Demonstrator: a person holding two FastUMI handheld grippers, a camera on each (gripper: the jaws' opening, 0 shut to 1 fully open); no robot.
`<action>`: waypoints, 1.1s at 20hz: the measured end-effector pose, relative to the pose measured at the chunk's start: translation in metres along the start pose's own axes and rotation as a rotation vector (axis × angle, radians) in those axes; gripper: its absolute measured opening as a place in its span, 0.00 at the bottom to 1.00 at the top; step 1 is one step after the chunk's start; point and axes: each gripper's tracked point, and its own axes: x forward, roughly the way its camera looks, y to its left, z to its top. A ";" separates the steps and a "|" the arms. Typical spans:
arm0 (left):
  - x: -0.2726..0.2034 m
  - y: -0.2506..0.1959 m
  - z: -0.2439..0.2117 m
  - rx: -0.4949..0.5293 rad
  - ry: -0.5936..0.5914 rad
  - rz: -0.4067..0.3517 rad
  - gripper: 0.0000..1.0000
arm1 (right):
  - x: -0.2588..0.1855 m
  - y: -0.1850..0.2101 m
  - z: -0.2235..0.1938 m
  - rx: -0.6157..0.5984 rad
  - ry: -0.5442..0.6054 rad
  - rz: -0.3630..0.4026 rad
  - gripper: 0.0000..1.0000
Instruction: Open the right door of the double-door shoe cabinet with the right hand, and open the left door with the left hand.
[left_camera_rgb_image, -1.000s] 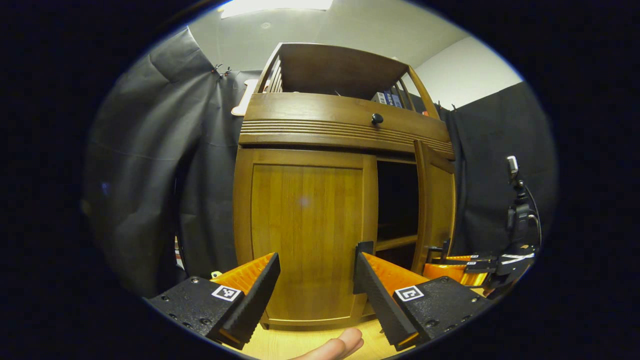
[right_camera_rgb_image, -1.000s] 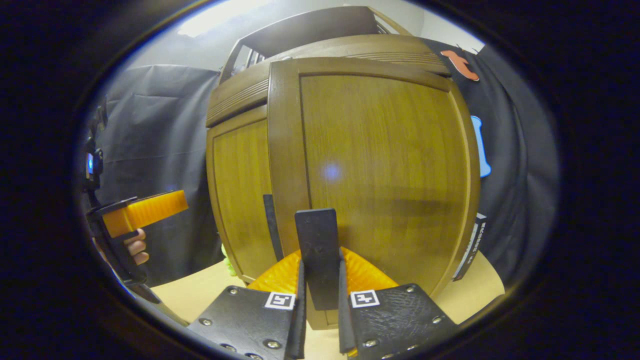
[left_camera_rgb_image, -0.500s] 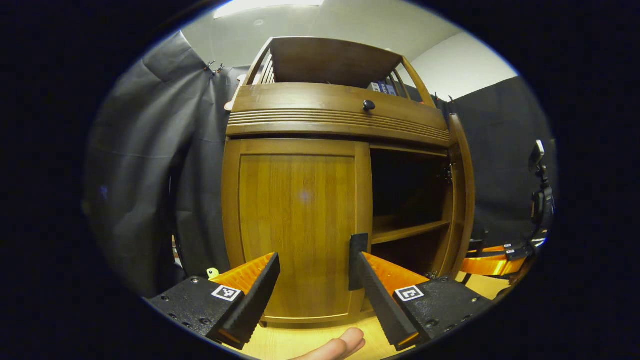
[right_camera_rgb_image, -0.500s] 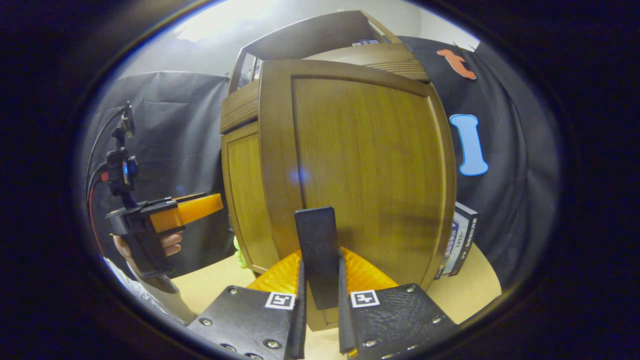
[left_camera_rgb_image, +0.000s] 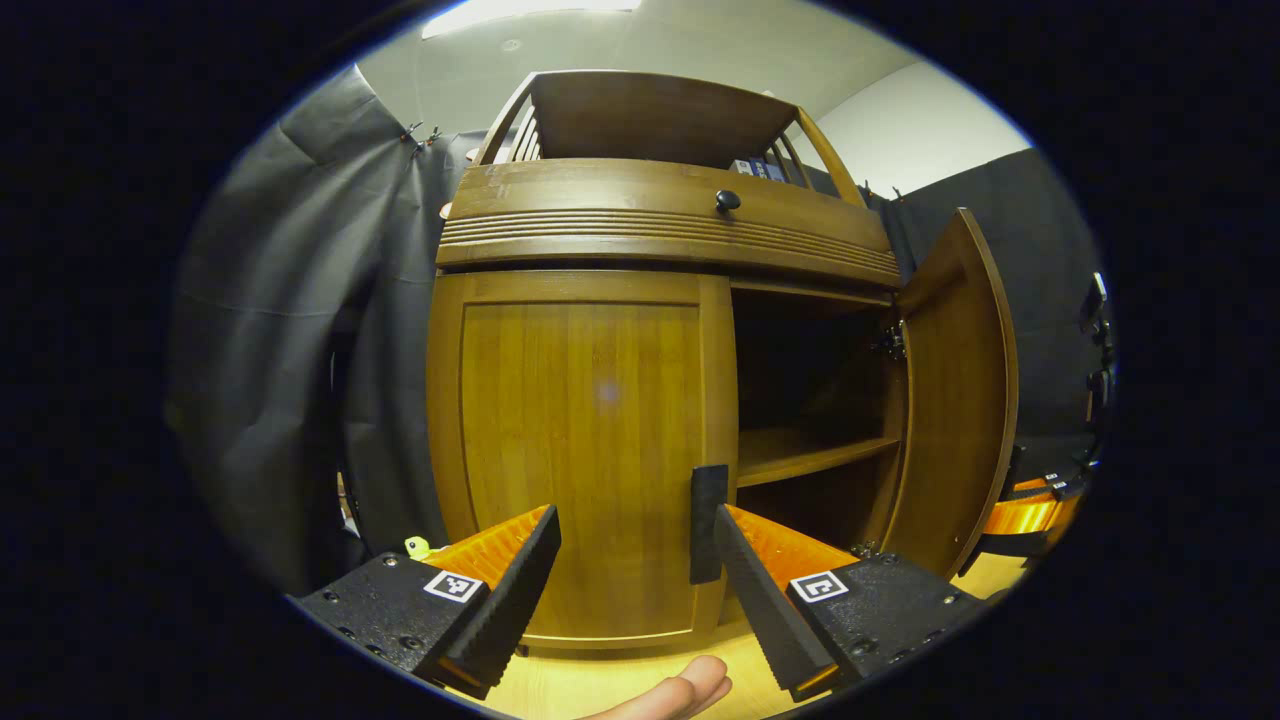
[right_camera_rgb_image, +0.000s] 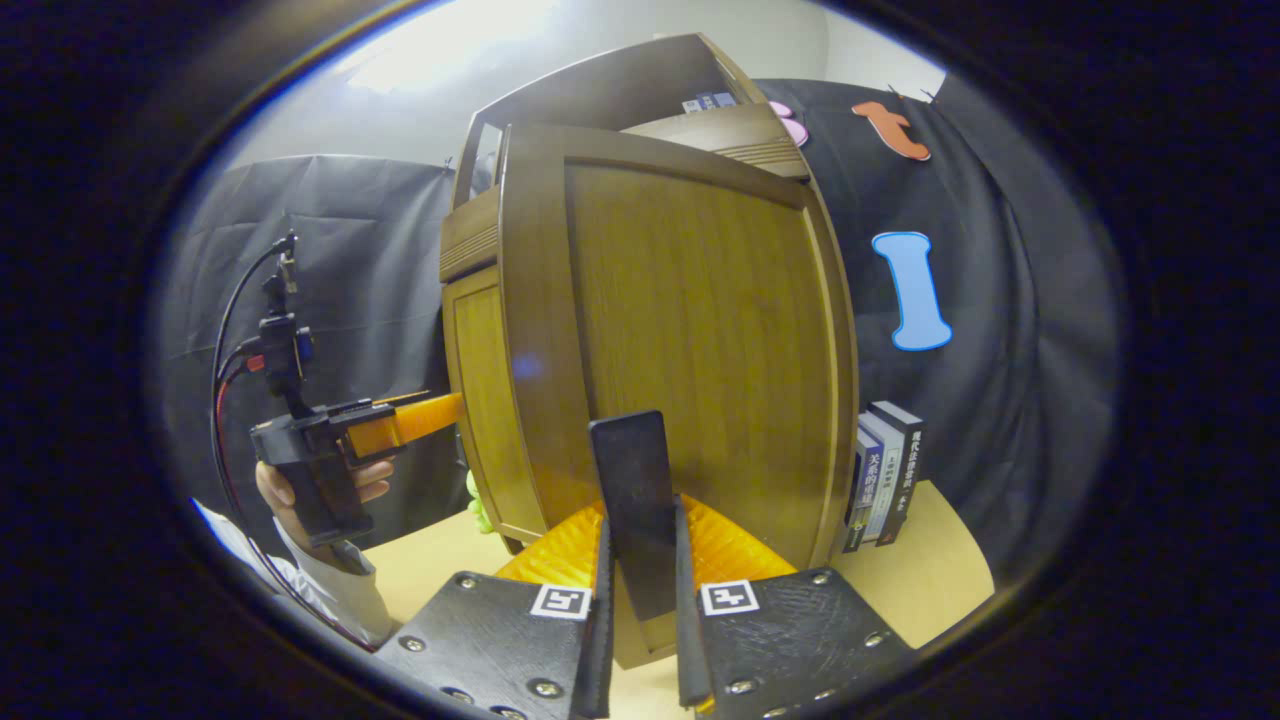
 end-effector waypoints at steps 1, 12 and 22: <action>0.001 0.001 -0.001 -0.002 -0.002 -0.001 0.93 | -0.003 -0.003 0.001 -0.001 -0.003 0.000 0.26; 0.034 -0.005 -0.030 -0.038 0.059 -0.014 0.93 | -0.049 -0.060 0.013 0.009 -0.070 -0.114 0.25; 0.047 -0.021 -0.042 -0.001 0.060 -0.014 0.96 | -0.089 -0.146 0.028 0.018 -0.131 -0.334 0.21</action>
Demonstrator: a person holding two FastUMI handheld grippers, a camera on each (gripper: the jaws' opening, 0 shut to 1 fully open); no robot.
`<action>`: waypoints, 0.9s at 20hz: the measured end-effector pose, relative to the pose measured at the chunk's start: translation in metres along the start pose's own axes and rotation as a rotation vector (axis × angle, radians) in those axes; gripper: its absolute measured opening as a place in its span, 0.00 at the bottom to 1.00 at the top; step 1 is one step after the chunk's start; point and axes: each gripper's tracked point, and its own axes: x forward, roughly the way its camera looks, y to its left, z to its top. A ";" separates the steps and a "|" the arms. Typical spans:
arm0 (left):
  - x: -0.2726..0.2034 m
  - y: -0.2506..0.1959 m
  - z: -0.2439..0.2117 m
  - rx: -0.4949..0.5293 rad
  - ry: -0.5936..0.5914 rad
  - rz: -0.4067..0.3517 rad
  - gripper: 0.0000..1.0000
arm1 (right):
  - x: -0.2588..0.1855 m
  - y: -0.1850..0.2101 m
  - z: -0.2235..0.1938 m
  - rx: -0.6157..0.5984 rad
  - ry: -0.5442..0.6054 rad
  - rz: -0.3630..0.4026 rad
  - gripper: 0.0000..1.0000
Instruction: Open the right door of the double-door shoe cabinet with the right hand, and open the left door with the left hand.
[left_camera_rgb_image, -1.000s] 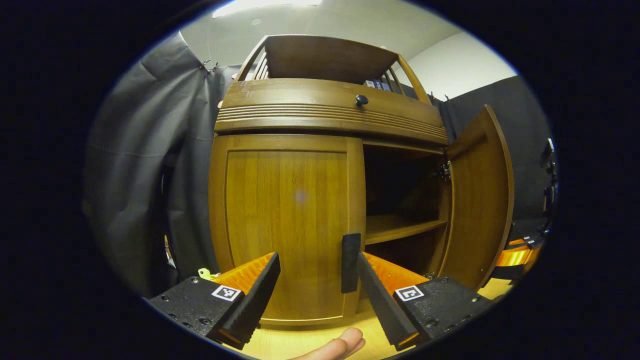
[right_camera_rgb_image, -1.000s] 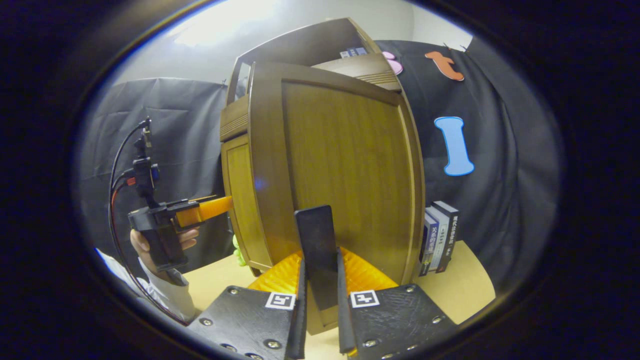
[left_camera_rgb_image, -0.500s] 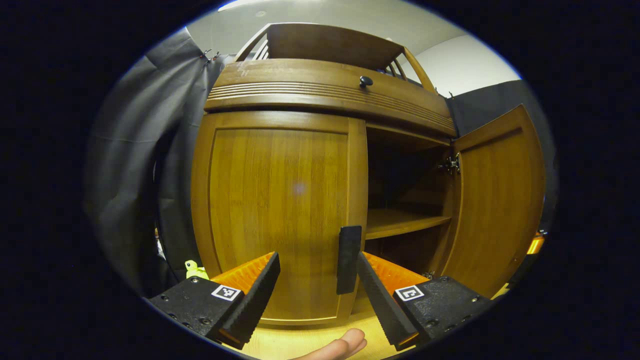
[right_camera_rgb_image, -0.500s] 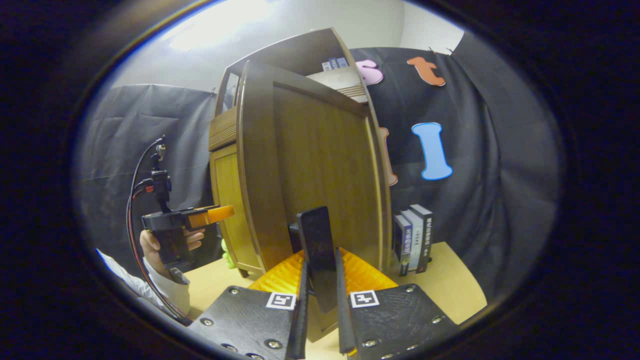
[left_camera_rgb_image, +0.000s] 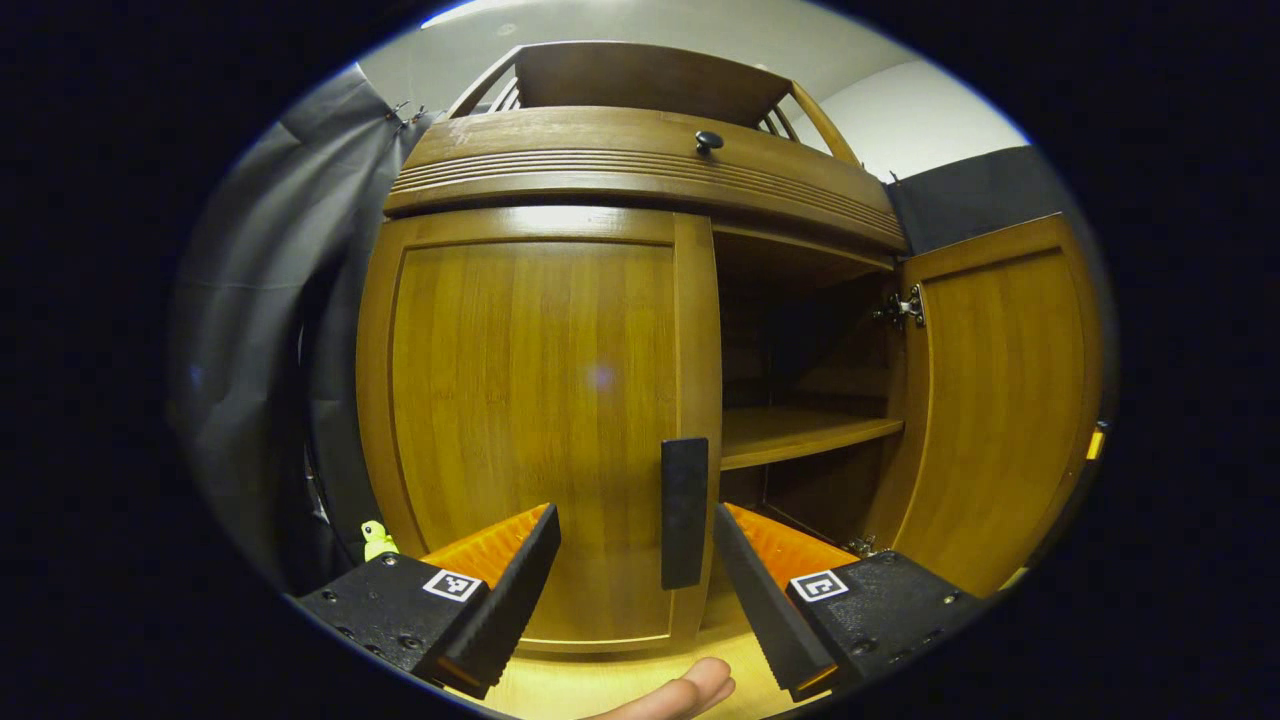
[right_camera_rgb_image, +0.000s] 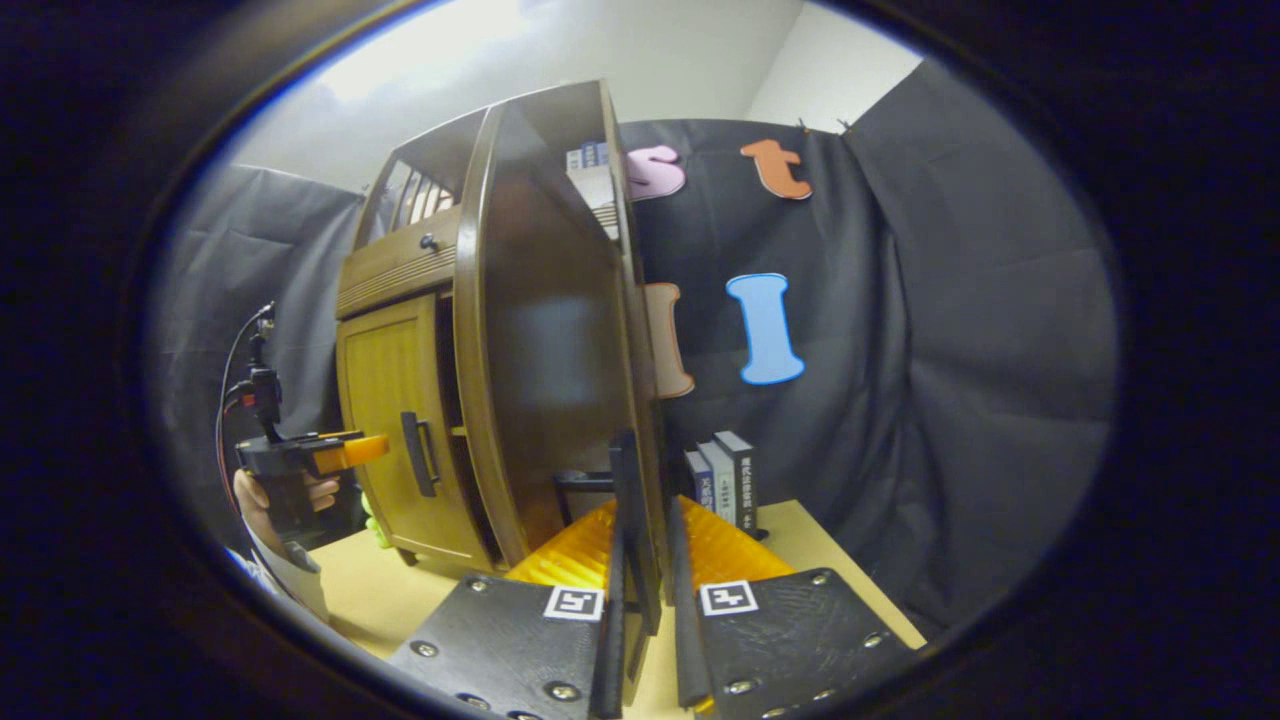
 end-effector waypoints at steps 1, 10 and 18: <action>0.001 -0.002 0.000 0.003 0.001 -0.002 0.96 | -0.002 -0.004 0.000 0.005 -0.002 -0.008 0.21; 0.013 -0.008 -0.021 0.036 0.028 0.000 0.96 | -0.033 -0.049 0.016 -0.082 -0.030 -0.152 0.85; 0.042 -0.032 -0.019 0.004 -0.037 -0.041 0.94 | -0.128 -0.041 0.050 -0.078 -0.201 -0.239 0.97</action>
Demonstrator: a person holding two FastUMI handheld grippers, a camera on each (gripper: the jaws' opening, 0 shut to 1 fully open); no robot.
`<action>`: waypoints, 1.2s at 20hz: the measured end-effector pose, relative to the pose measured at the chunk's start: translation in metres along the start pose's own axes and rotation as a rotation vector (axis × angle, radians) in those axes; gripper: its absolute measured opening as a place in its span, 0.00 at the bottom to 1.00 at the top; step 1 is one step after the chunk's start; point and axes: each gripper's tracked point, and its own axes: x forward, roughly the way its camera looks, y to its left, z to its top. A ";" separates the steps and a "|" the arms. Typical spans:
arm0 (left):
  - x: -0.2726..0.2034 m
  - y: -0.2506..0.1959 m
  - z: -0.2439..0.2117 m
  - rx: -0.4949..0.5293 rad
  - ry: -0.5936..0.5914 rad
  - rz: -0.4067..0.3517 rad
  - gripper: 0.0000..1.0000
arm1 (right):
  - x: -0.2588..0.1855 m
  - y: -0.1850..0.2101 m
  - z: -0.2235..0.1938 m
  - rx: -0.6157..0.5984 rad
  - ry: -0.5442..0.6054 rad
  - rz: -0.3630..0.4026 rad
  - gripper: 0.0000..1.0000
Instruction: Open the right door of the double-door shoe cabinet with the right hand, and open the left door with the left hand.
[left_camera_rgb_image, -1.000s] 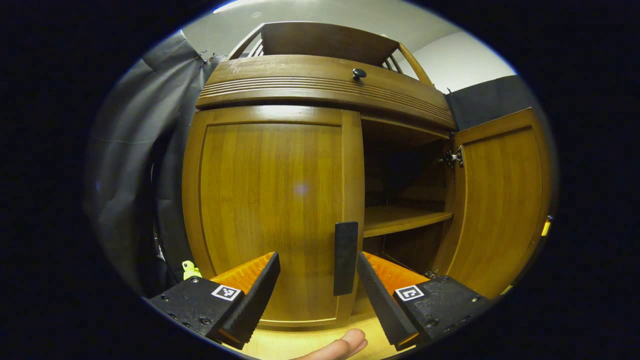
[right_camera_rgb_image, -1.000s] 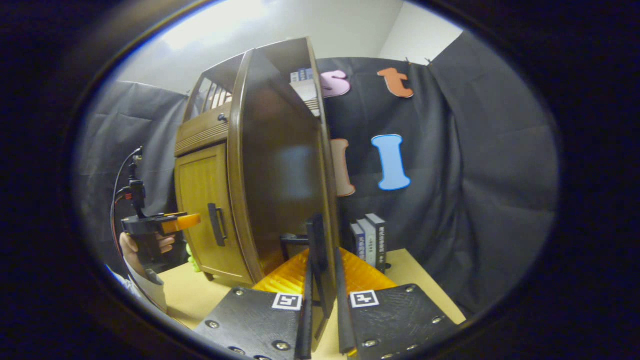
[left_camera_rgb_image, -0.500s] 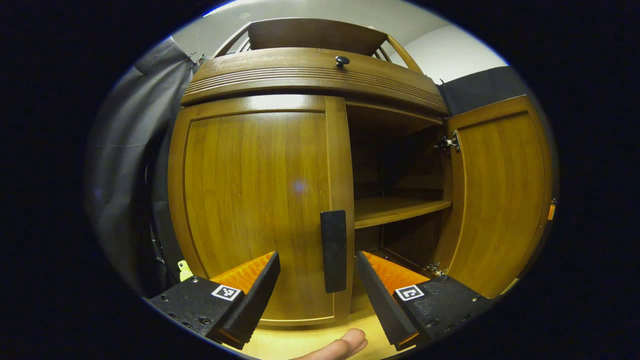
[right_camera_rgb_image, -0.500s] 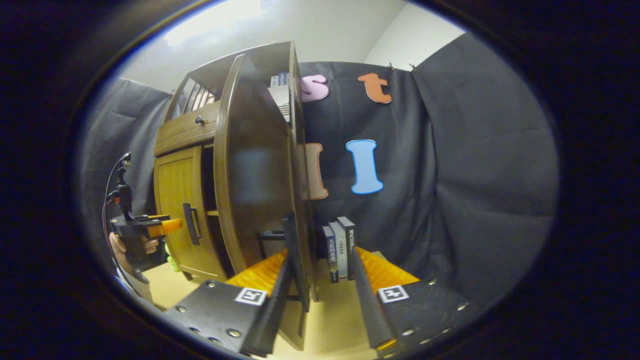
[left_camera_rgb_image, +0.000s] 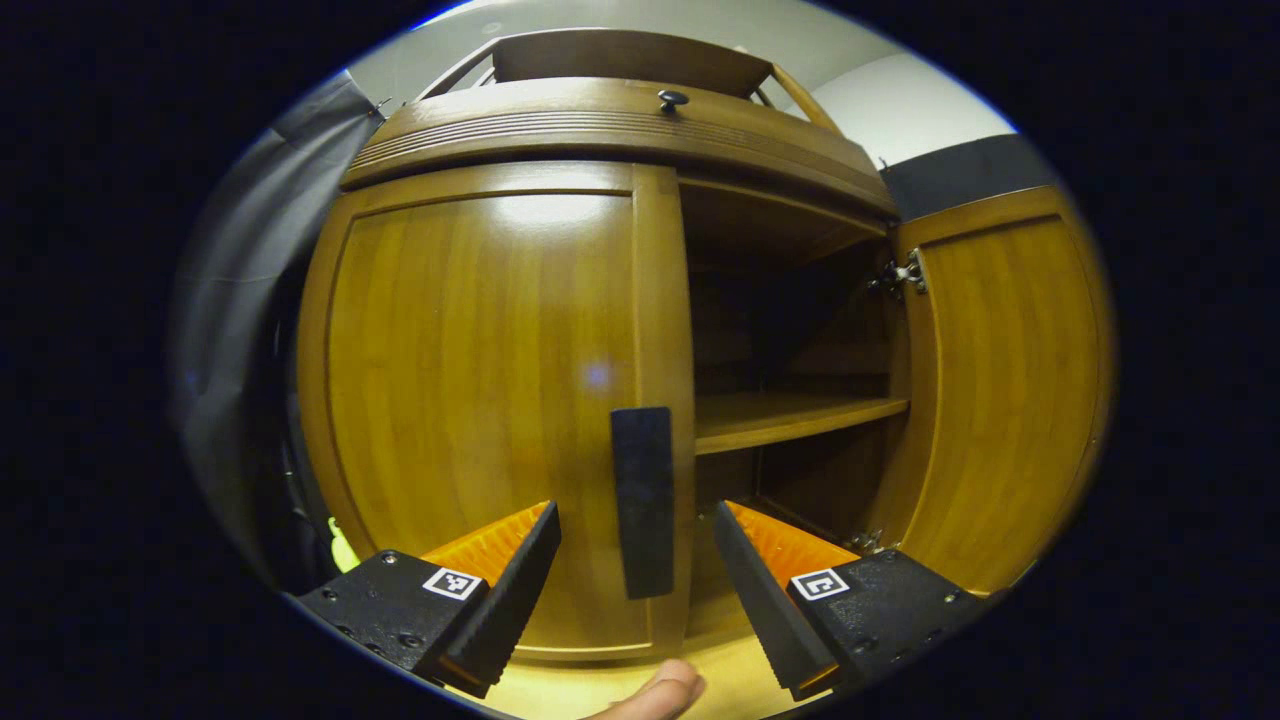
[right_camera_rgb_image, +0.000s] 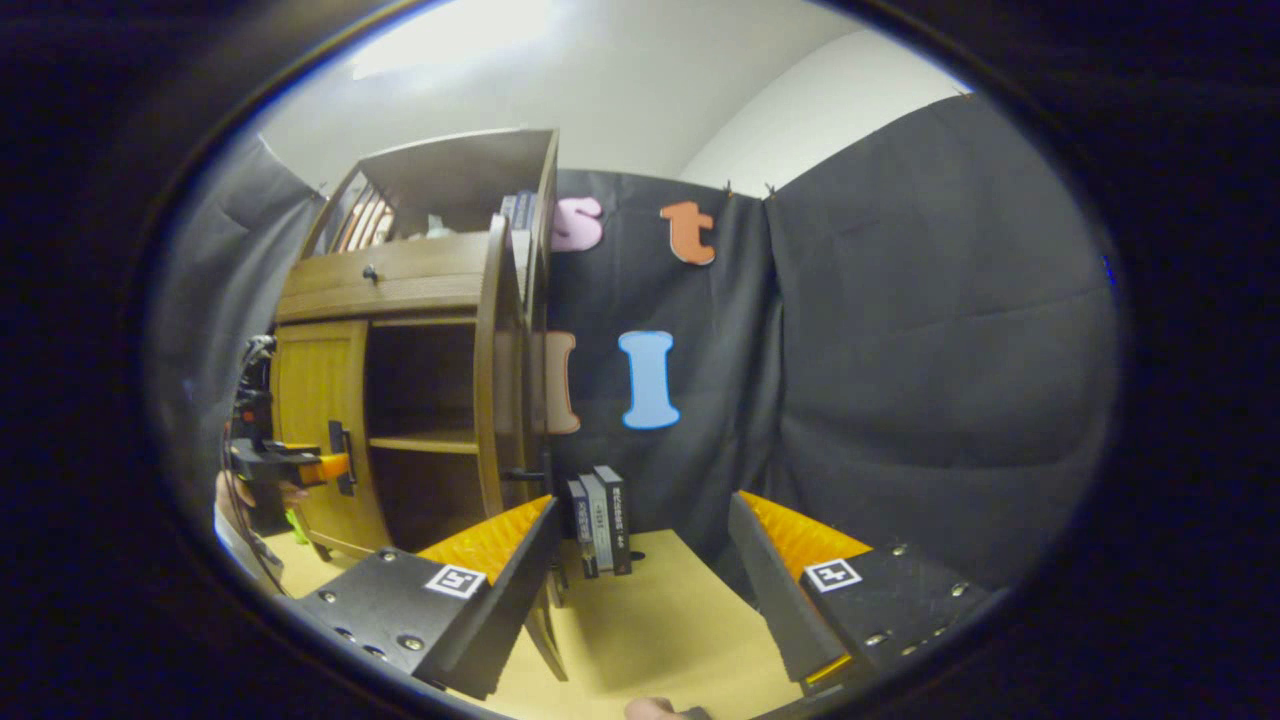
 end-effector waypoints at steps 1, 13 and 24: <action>0.004 0.002 -0.001 0.013 -0.009 0.014 0.94 | -0.013 0.007 0.000 0.034 -0.019 0.005 0.98; 0.029 0.010 -0.021 -0.016 0.054 0.039 0.36 | -0.081 0.066 -0.055 0.016 0.066 0.020 0.98; -0.046 0.006 -0.016 -0.028 0.106 -0.125 0.31 | -0.100 0.124 -0.054 -0.089 0.061 0.092 0.99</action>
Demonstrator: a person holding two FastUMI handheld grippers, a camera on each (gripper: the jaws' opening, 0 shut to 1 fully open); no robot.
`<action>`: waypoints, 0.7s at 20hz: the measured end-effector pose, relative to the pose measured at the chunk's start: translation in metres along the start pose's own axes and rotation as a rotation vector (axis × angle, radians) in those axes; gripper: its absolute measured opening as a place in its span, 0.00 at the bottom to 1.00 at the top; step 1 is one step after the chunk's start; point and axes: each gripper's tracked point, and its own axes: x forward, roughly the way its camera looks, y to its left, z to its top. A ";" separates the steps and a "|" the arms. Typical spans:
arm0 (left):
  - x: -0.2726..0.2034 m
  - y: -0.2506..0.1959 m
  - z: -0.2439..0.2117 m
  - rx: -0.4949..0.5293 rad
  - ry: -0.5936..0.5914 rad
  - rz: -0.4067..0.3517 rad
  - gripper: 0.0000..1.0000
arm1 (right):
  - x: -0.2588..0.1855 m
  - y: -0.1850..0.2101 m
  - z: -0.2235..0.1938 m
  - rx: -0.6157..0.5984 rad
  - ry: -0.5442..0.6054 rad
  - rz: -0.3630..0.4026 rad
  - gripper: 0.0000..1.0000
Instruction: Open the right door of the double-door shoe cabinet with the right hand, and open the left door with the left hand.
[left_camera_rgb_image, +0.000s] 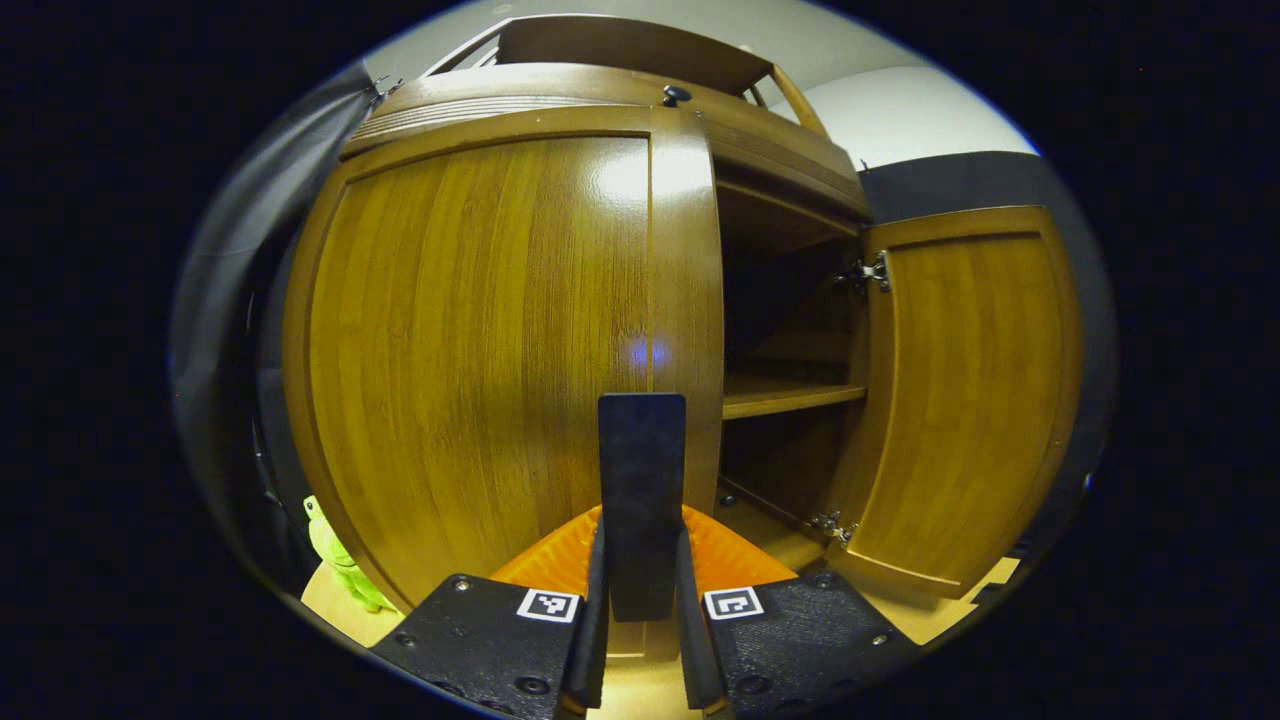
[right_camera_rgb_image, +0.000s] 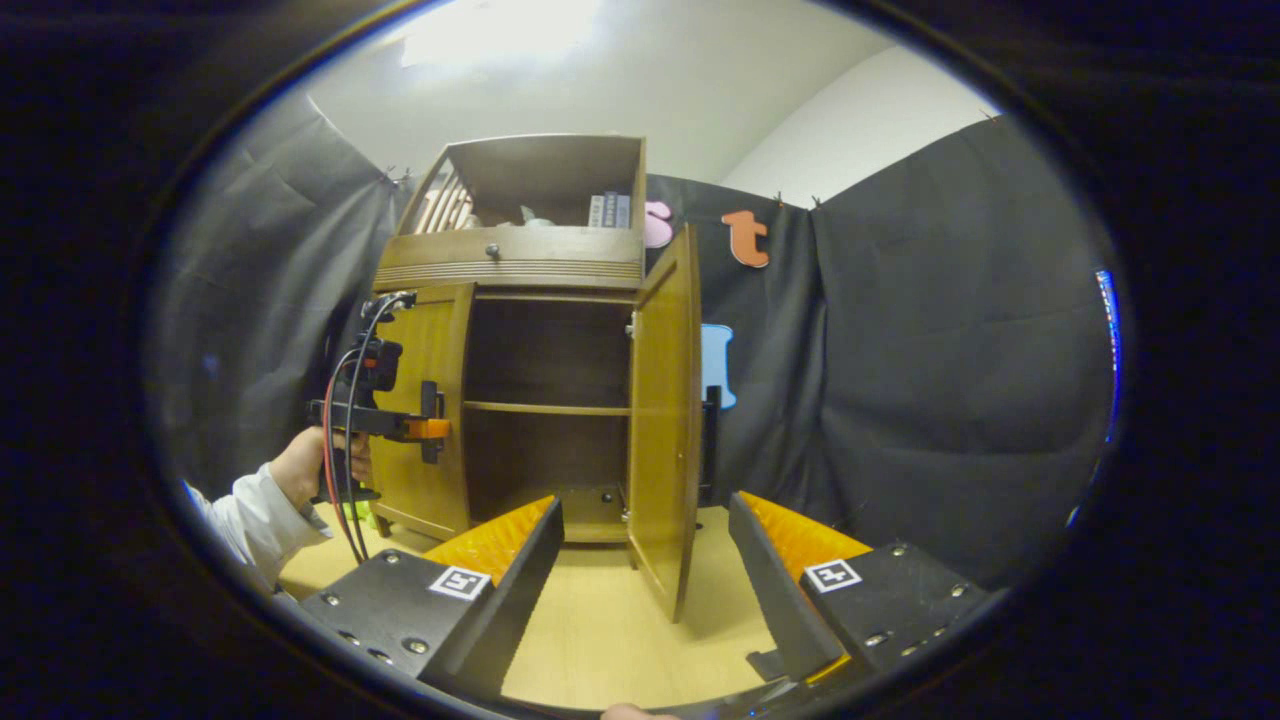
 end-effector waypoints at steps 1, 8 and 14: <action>-0.009 -0.001 -0.001 0.009 0.000 -0.016 0.31 | 0.000 0.006 -0.001 -0.001 0.003 0.012 0.99; -0.058 0.006 -0.001 -0.014 -0.010 -0.080 0.32 | 0.015 0.018 -0.015 -0.020 0.039 -0.008 0.99; -0.085 0.015 -0.004 -0.004 0.000 -0.088 0.31 | 0.027 0.017 -0.018 -0.028 0.055 -0.037 0.98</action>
